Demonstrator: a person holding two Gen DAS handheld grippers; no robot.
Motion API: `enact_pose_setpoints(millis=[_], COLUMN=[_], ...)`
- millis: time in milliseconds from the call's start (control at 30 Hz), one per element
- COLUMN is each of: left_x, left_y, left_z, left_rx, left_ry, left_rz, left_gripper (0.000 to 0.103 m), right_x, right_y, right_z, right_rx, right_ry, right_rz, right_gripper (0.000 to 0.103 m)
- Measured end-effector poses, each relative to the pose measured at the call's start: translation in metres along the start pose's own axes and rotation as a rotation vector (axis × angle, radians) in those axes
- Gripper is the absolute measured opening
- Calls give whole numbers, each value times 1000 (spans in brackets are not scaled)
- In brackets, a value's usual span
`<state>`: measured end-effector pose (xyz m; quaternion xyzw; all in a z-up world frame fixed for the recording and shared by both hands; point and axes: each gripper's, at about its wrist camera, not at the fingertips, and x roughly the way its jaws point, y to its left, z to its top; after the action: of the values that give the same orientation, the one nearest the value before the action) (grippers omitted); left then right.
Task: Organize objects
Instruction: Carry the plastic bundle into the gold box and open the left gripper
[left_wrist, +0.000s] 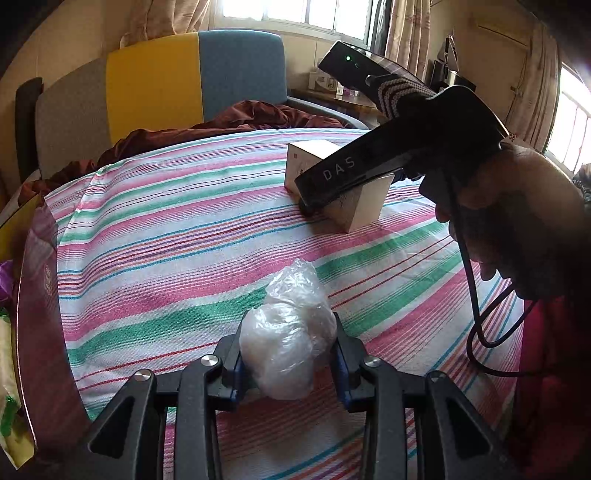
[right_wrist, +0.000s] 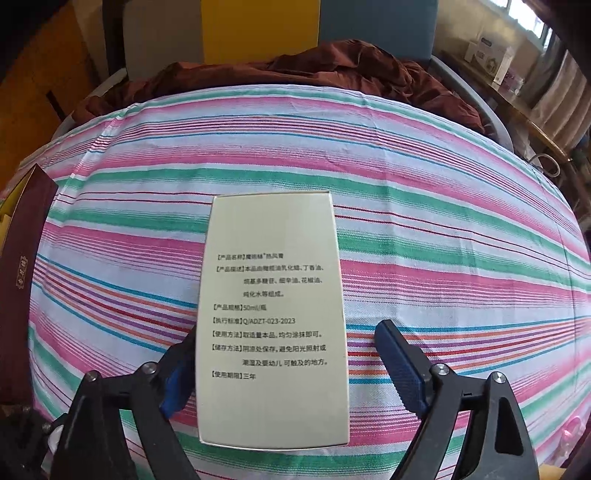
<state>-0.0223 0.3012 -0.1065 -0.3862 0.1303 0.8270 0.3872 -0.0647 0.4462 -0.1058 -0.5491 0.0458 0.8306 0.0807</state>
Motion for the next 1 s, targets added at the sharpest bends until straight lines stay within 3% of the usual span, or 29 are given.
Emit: enact_pose_setpoints(millis=[267, 333, 400, 433, 1000], left_x=[0, 0, -1, -1, -10], left_y=[0, -1, -1, -1, -9], left_z=[0, 0, 0, 0, 5], left_rx=[-1, 1, 2, 2, 8], left_ry=[0, 0, -1, 0, 32], left_rz=[-2, 1, 1, 1, 37], left_gripper=[36, 36, 36, 36, 36], right_x=[-4, -4, -9, -12, -3], right_y=[5, 5, 6, 8, 14], right_z=[-1, 0, 0, -1, 2], right_rx=[-24, -22, -20, -25, -52], right_ry=[-14, -18, -31, -44, -42], right_rz=[-9, -10, 5, -1, 43], right_gripper=[84, 77, 52, 50, 51])
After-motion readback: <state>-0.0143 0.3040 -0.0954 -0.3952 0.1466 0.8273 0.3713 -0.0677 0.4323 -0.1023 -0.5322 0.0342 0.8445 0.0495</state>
